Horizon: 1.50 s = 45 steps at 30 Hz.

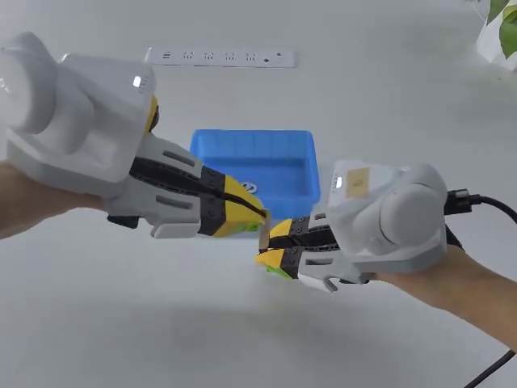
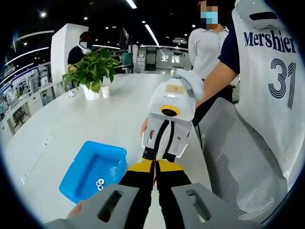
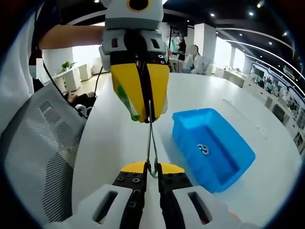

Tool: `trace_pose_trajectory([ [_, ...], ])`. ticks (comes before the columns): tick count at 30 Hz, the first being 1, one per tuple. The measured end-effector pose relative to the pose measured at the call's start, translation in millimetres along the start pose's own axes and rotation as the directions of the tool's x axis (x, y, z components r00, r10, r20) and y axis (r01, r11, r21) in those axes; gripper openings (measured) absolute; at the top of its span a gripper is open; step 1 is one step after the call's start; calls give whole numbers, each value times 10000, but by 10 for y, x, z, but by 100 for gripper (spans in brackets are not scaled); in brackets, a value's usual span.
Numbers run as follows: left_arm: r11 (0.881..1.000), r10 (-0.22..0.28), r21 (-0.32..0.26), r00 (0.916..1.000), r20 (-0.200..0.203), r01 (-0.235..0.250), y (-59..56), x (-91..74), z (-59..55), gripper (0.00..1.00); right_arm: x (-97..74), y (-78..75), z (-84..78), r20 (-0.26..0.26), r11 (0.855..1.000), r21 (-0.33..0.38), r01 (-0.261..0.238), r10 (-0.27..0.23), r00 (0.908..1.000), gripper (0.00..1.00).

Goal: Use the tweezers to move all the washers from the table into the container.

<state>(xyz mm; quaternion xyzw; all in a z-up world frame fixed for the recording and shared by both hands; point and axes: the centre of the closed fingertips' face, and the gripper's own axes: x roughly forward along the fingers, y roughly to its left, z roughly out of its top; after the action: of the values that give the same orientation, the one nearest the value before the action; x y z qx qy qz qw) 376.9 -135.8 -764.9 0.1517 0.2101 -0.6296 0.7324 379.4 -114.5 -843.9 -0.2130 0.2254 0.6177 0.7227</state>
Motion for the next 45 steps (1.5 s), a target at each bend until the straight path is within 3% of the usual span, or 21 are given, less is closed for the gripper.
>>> trace_pose_trajectory([
  [15,9973,-267,685,9996,-114,274,-54,37,81,6,-18,23,14,-17,9999,-113,-97,96,10000,10],
  [21,9952,-328,920,9994,-49,331,-24,-53,201,5,-81,-13,158,152,9997,-253,-62,66,9999,10],
  [27,9903,-221,1374,9998,-7,220,99,-192,391,5,-151,-197,413,423,9975,-663,232,-205,9989,10],
  [35,9833,92,1816,9995,308,-146,357,-351,647,5,-218,-492,699,820,9937,-897,666,-593,9949,10],
  [41,9791,220,2014,9993,296,-275,532,-366,676,5,-173,-697,777,937,9915,-913,924,-839,9921,10],
  [45,9799,292,1962,9991,301,-345,639,-340,626,5,-114,-817,744,848,9906,-922,1014,-937,9920,10],
])
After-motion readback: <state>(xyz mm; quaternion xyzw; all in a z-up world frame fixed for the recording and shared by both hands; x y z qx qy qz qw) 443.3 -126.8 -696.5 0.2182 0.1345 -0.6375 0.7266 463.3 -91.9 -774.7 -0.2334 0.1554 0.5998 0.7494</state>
